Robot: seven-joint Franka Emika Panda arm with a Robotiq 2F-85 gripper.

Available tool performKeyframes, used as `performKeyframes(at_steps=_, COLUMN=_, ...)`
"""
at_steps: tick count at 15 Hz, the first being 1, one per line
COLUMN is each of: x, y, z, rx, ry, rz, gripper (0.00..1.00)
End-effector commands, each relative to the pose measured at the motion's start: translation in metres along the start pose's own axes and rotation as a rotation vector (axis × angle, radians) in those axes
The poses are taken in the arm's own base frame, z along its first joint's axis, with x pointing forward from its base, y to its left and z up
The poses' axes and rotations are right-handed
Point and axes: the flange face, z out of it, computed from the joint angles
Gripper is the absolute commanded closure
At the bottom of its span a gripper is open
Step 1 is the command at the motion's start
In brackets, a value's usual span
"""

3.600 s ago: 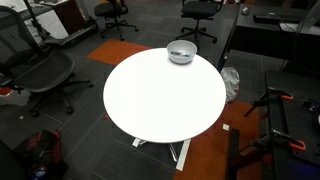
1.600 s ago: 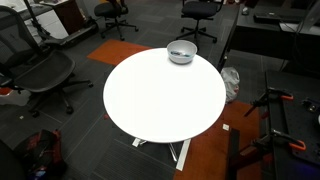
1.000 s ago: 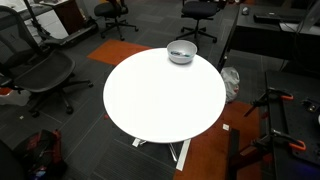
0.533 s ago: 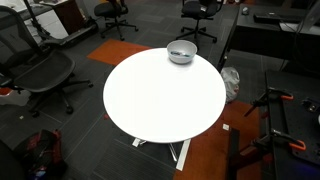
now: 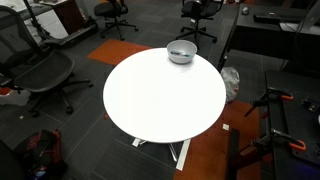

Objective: Take the pen out of the bowl and place it on the table

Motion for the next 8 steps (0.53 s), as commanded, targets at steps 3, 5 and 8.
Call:
performKeyframes(at_steps=3, x=0.032, y=0.018, z=0.035, rx=-0.011, ry=0.013, rz=-0.002, gripper=0.00)
performKeyframes(at_steps=5, x=0.039, y=0.021, z=0.049, rx=-0.010, ry=0.007, rz=-0.003, gripper=0.00)
performKeyframes(at_steps=8, x=0.044, y=0.023, z=0.072, rx=0.005, ry=-0.016, rz=-0.008, gripper=0.00)
